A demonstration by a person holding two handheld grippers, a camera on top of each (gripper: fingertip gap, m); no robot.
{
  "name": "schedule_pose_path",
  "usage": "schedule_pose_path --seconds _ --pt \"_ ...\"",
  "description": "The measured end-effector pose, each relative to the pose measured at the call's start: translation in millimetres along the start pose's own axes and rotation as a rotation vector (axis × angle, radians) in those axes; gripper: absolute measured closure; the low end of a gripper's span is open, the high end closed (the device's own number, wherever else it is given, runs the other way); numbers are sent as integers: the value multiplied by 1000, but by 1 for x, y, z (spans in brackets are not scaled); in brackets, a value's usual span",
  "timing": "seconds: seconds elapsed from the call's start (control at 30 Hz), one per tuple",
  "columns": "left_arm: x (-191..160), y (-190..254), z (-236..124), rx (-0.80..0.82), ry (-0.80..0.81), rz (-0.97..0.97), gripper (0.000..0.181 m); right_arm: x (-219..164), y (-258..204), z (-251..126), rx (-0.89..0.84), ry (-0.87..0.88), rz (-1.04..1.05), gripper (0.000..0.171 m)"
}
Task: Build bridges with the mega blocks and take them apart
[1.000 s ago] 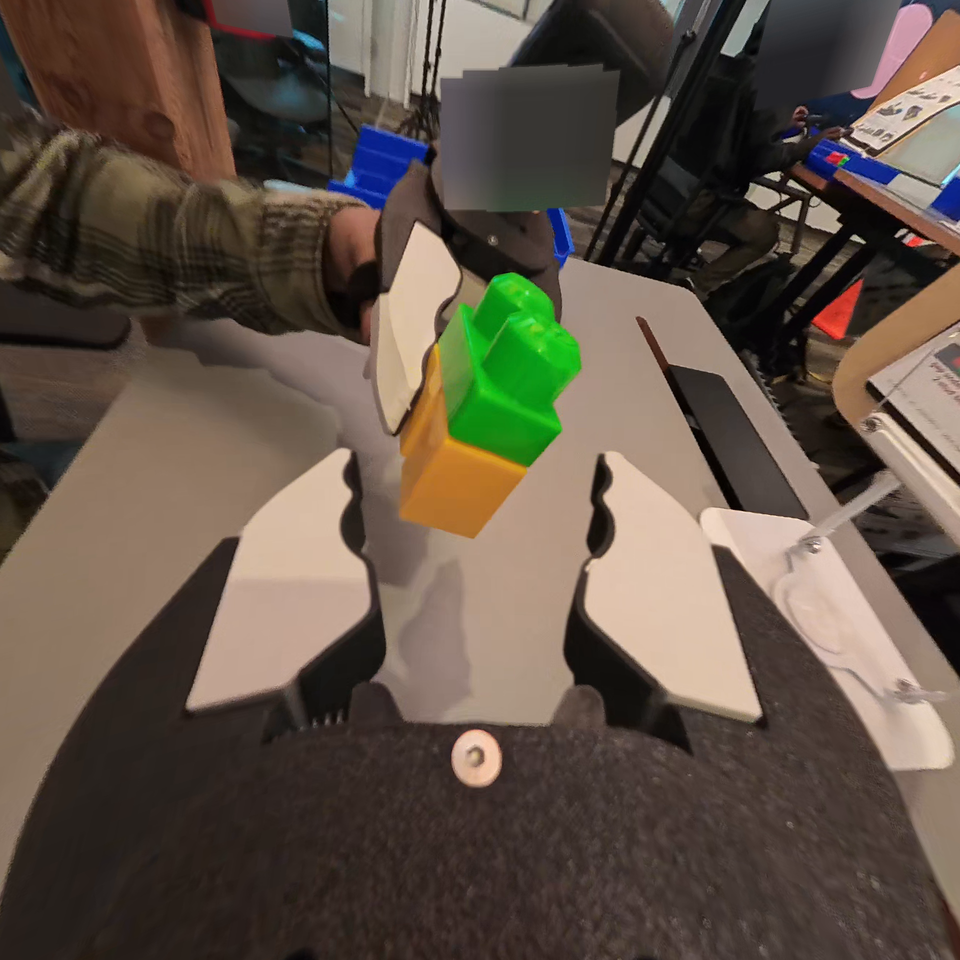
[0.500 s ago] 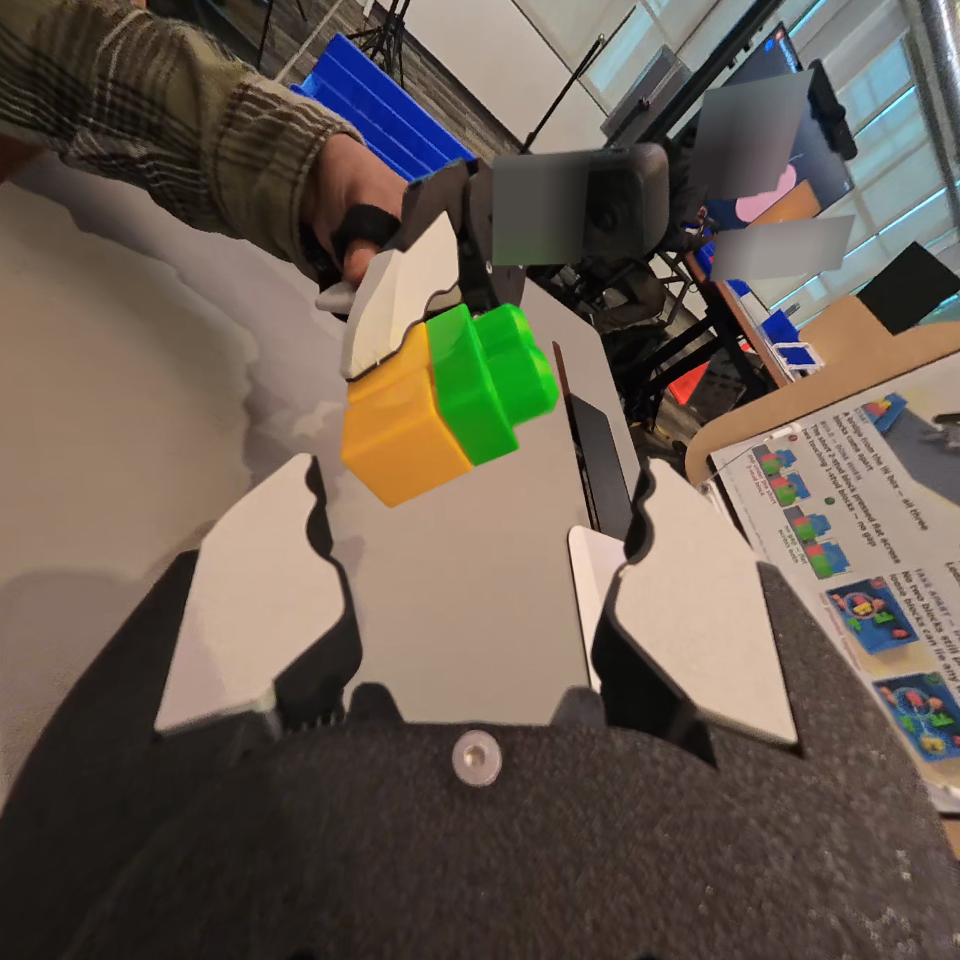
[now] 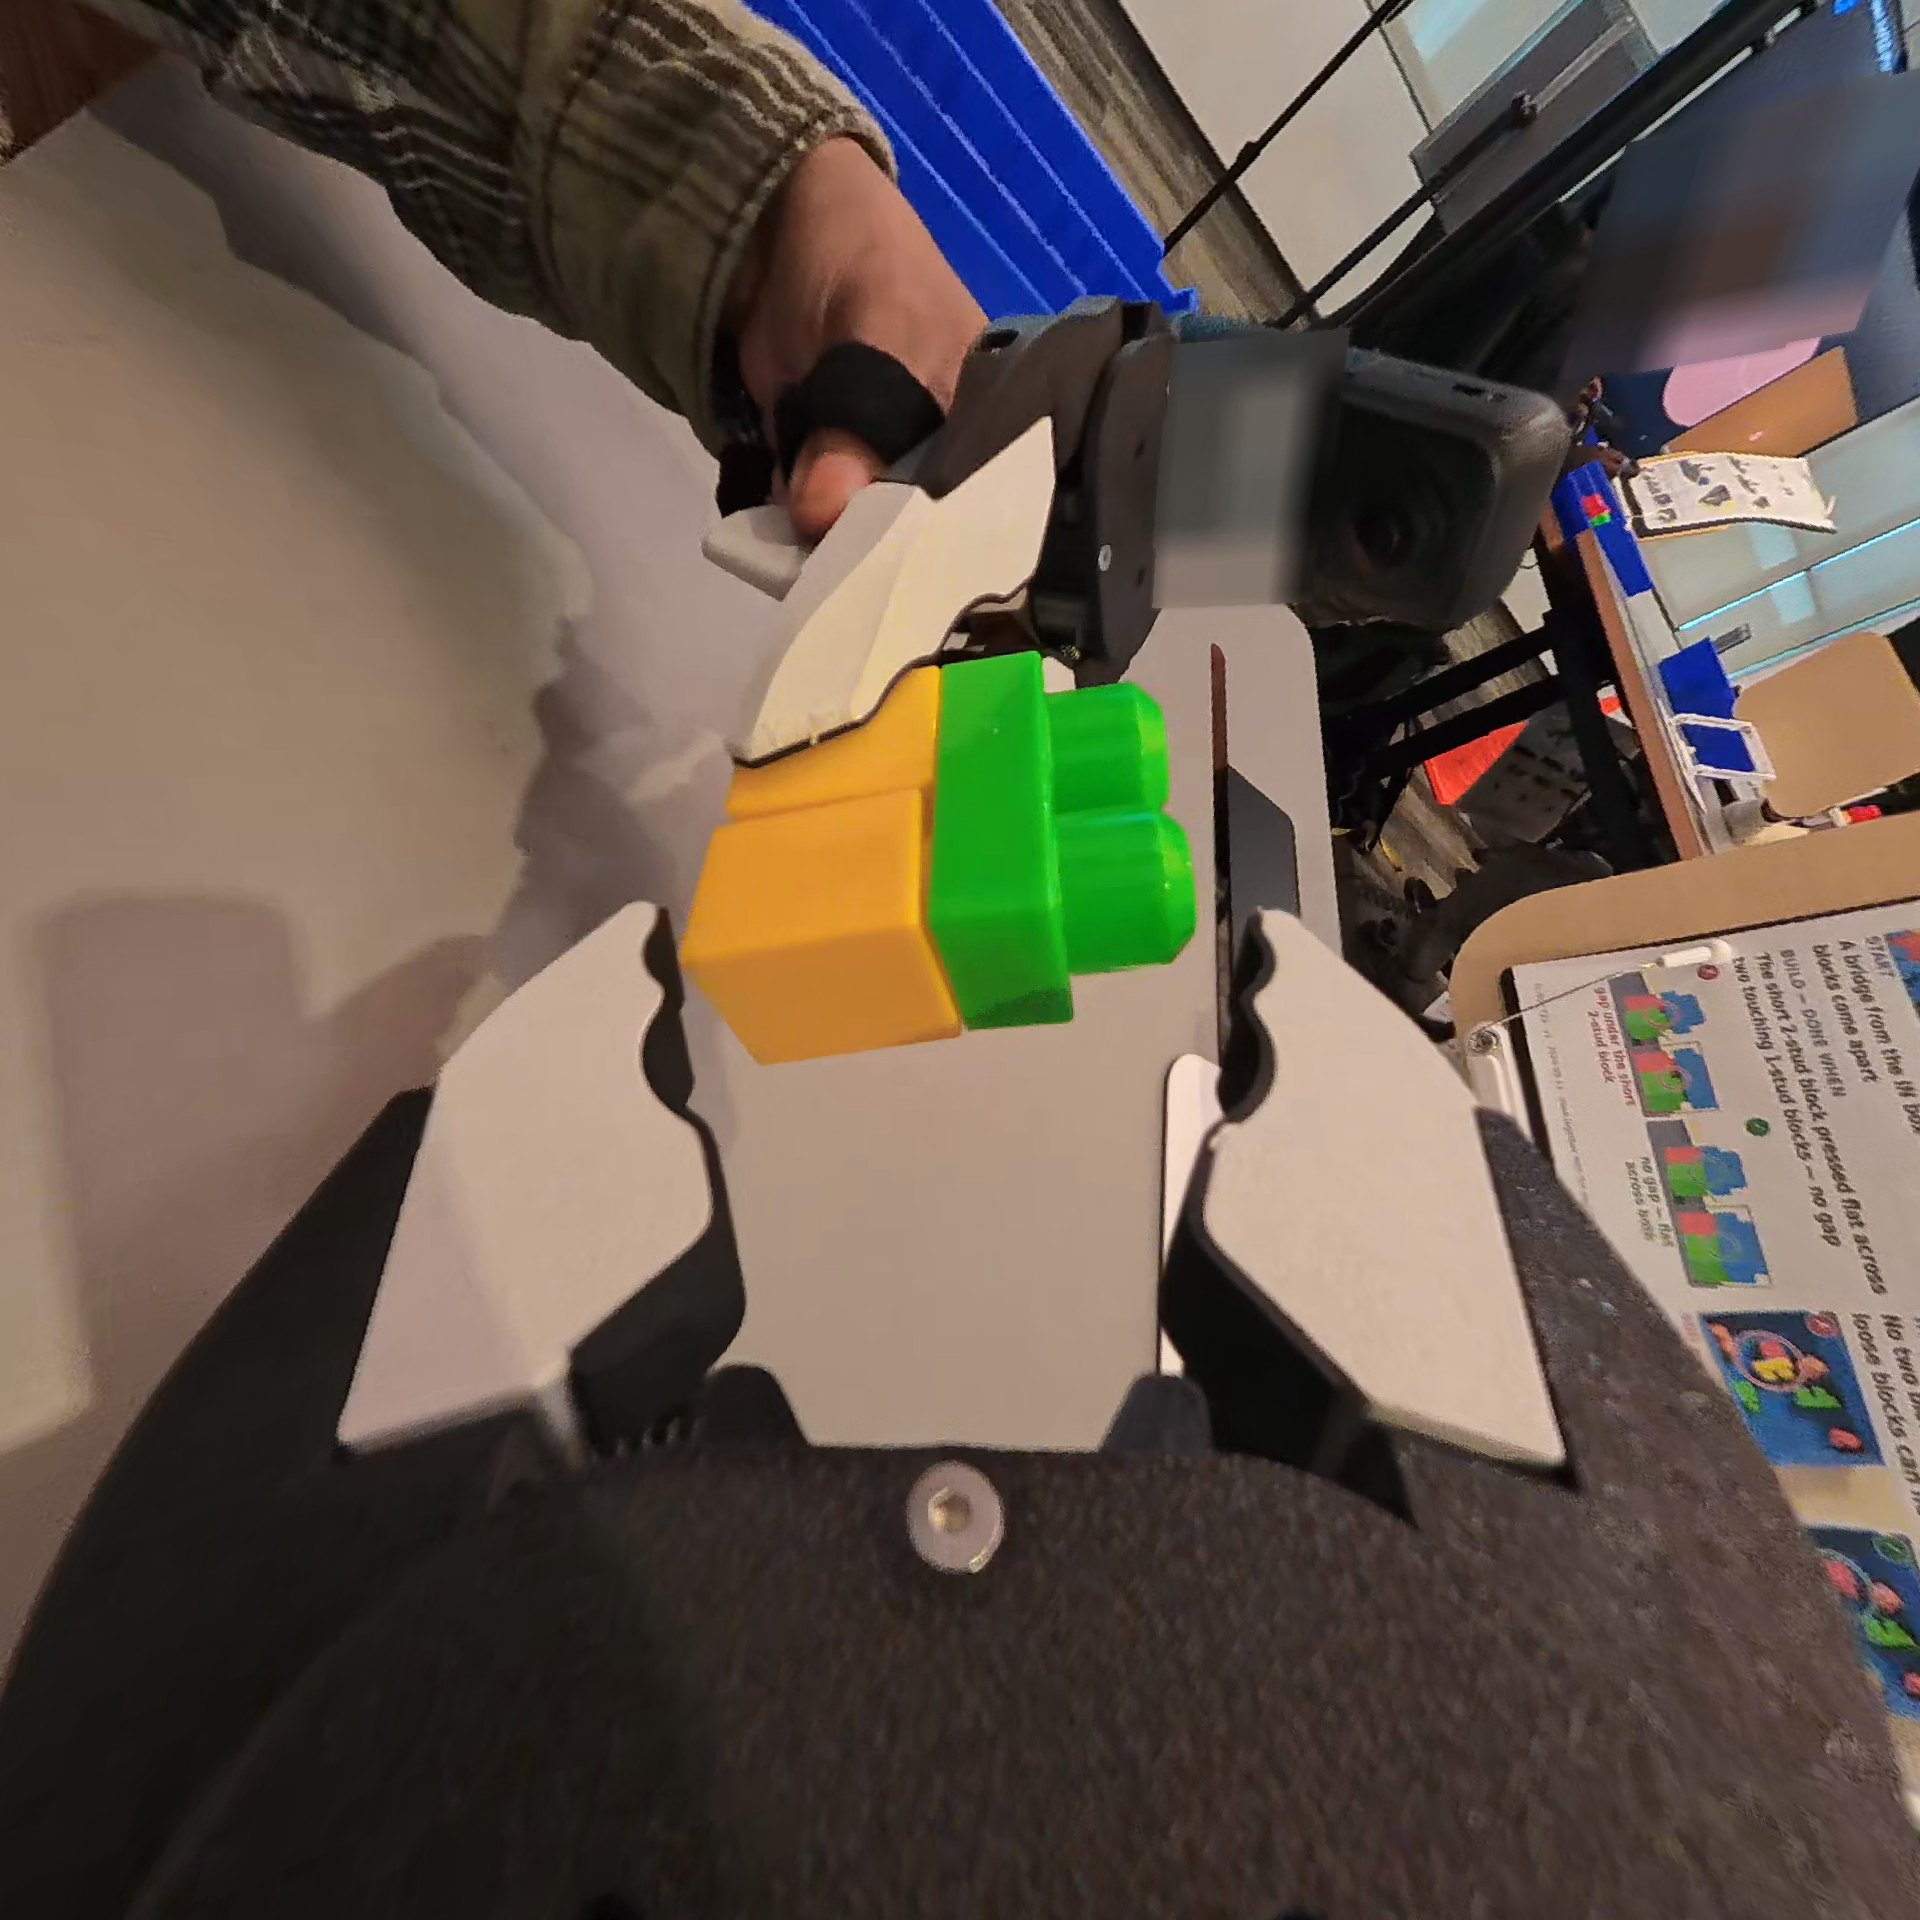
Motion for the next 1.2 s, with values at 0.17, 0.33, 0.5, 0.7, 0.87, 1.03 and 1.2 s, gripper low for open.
schedule_pose_path --seconds 0.17,0.33,0.5,0.7,0.87,1.03,1.2 --pt "0 0 0 -12 17 -26 145 1 -1 3 36 8 20 78" --pt "-1 2 2 -8 -7 -28 145 1 -3 2 37 6 5 78" --pt "1 4 5 -20 -9 -26 146 3 -4 -1 39 -3 11 80" --pt "4 6 7 -17 -14 -27 146 4 -4 -5 23 -45 31 81" --pt "6 5 9 -1 -24 -29 146 1 -3 -7 -8 -90 34 81" --pt "2 0 10 33 -31 -1 145 -5 -4 -4 -36 -83 -5 80" --pt "-7 -10 11 164 -91 80 145 -16 -4 -10 -18 -133 93 67"
Point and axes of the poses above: each gripper's, where its closed fingertips meet, z out along the fingers, x out of its top, y = z × x across the jaws, the point moved 4 cm from there along -z, back along the fingers, and after that the axes turned 15 degrees about z, right-handed, at the moved point
